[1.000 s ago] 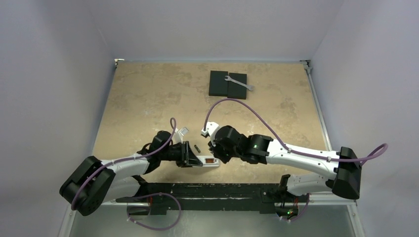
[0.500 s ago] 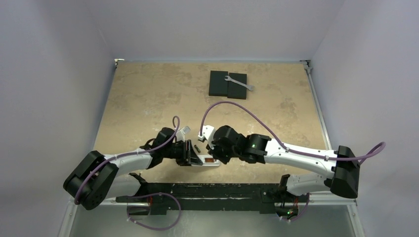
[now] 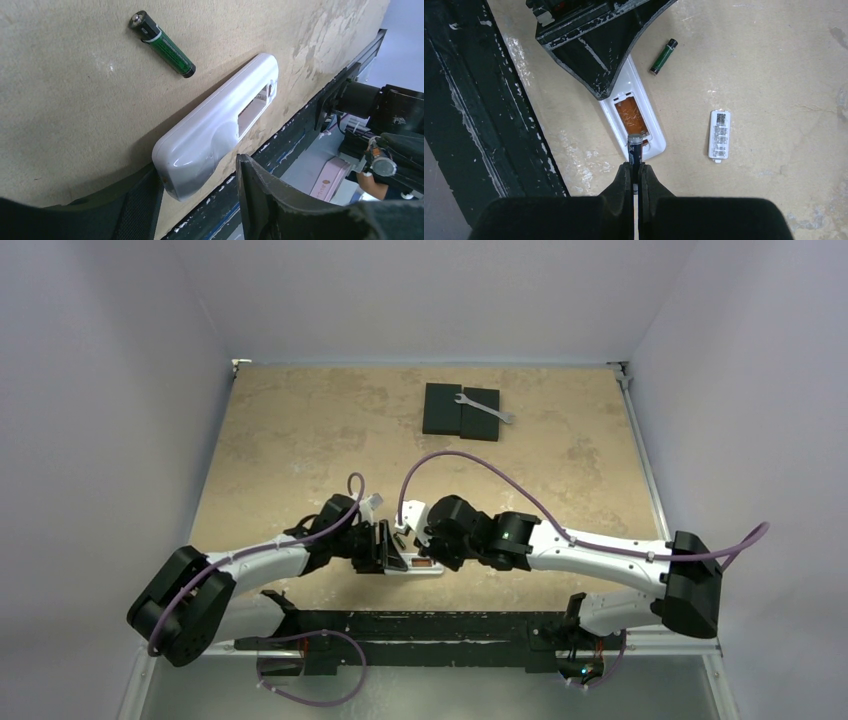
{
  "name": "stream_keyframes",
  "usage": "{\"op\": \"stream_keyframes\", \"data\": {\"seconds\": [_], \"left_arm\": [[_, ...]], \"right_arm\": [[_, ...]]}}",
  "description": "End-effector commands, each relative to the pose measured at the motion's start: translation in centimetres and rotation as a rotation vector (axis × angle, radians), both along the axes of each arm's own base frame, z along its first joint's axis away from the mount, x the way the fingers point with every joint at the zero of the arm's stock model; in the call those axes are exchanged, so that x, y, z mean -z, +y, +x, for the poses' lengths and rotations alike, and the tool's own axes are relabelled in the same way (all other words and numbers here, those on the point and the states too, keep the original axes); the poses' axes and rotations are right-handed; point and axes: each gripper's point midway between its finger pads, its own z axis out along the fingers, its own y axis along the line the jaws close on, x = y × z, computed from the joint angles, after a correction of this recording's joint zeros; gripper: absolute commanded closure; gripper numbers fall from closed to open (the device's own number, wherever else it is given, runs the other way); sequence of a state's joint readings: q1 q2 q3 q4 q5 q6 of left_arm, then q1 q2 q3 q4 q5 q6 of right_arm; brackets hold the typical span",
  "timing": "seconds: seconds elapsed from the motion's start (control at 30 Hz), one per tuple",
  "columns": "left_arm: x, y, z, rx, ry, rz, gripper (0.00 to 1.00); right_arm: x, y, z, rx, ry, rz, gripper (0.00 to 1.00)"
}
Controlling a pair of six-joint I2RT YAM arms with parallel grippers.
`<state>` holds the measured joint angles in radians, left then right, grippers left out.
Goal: Load the batteries into the remote control
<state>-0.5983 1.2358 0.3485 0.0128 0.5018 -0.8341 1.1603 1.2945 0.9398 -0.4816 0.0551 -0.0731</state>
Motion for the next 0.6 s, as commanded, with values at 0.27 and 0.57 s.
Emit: {"op": "stream_keyframes", "data": {"seconds": [0.27, 0.57], "left_arm": [[0.4, 2.8, 2.3, -0.096, -0.103, 0.191, 0.46], [0.0, 3.2, 2.8, -0.113, -0.138, 0.203, 0.46]], "right_arm": [[0.7, 1.3, 0.0, -0.125, -0.058, 0.007, 1.00], [2.1, 2.0, 0.1, -0.174, -0.072, -0.036, 1.00]]}}
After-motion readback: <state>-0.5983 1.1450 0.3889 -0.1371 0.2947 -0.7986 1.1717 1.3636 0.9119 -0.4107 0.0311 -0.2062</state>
